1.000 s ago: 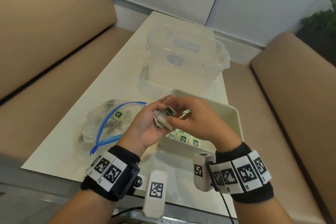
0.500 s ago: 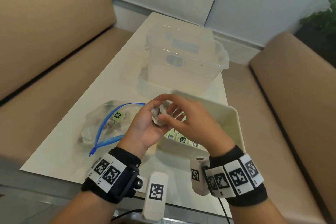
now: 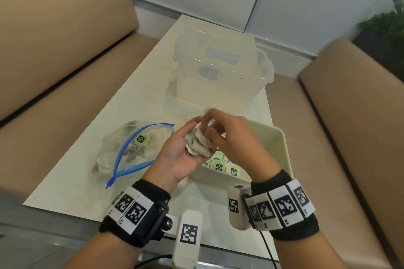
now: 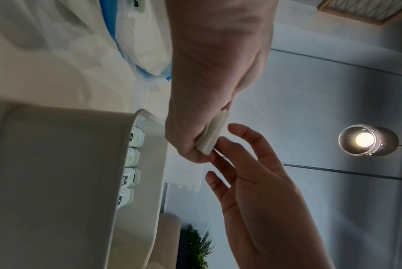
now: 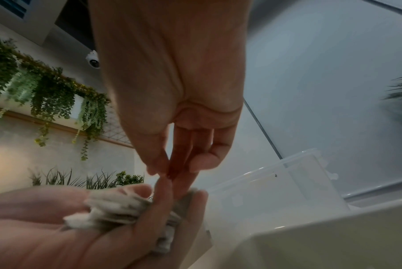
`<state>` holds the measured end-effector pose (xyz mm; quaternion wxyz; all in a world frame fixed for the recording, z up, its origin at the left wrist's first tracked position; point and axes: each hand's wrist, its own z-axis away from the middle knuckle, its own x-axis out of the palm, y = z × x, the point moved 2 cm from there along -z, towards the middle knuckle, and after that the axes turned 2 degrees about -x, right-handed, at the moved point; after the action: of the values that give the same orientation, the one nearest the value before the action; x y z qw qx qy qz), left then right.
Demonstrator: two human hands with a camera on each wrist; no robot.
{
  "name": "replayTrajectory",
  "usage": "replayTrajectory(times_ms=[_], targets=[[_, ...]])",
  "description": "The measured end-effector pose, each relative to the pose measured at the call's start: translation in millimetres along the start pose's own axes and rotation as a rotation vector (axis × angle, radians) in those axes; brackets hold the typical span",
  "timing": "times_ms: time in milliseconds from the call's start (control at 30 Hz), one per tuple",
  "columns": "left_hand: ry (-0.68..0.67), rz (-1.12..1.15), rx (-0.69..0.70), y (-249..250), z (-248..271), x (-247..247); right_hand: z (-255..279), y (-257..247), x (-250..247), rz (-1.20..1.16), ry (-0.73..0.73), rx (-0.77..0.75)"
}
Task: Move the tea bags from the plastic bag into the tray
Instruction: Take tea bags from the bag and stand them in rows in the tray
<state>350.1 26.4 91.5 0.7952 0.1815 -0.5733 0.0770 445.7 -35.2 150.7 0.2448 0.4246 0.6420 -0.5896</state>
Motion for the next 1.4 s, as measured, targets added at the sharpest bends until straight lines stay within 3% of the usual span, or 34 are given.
replayTrajectory(times_ms=[200,567,733,967,1233,1400], targets=[[0.057,-0.096,0.058,-3.8,1.4,5.2,3.4,-1.1,-2.8,-0.038,-0.100,0.009],[0.089,-0.057,0.011,-6.9,4.5,6.2,2.3,-3.7,-1.0,0.000,-0.013,-0.026],[0.110,-0.042,0.032,-2.6,3.4,0.0,-5.5,-2.7,-21.8,0.107,0.004,-0.118],[0.052,-0.054,-0.042,-6.5,6.9,8.3,-14.5,0.0,-48.4,0.155,-0.156,-0.076],[0.042,-0.092,-0.057,-12.3,8.0,14.9,-15.5,4.5,-62.6,0.048,-0.080,0.003],[0.082,-0.107,-0.008,-3.1,4.9,5.3,-17.2,7.2,-73.1,0.139,-0.150,0.036]])
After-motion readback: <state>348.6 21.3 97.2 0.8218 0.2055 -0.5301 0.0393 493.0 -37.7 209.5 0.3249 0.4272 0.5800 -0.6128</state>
